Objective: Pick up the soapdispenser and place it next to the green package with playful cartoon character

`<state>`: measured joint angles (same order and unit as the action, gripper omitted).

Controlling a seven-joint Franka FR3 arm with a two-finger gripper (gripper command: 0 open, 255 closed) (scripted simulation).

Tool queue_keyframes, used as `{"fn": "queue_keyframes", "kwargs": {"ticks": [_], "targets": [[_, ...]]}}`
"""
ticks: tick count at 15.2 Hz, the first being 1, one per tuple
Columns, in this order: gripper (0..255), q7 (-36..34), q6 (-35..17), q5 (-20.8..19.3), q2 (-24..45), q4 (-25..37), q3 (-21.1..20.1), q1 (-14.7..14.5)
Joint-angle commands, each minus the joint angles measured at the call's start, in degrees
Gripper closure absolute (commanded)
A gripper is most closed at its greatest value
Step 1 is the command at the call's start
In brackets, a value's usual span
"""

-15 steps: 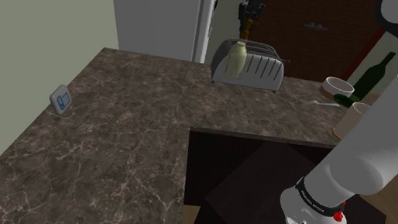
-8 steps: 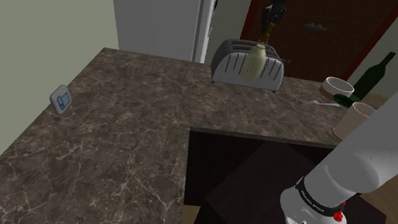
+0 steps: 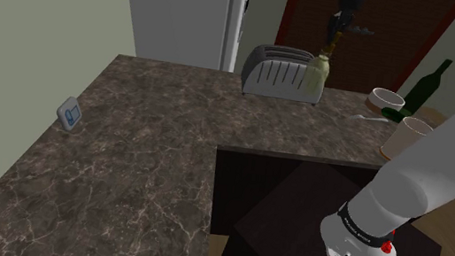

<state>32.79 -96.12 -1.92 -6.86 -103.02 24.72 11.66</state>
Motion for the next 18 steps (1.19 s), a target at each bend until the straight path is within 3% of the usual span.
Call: {"fn": "queue_keyframes", "kwargs": {"ticks": [1, 11, 18], "targets": [[255, 3.12, -0.04, -0.38, -0.35, -0.30, 1.75, 1.38], [255, 17.20, 0.44, -0.88, 0.68, 1.34, 9.94, 7.29], [255, 28.89, 1.28, 1.95, 6.09, 6.56, 16.38, 12.05]]}}
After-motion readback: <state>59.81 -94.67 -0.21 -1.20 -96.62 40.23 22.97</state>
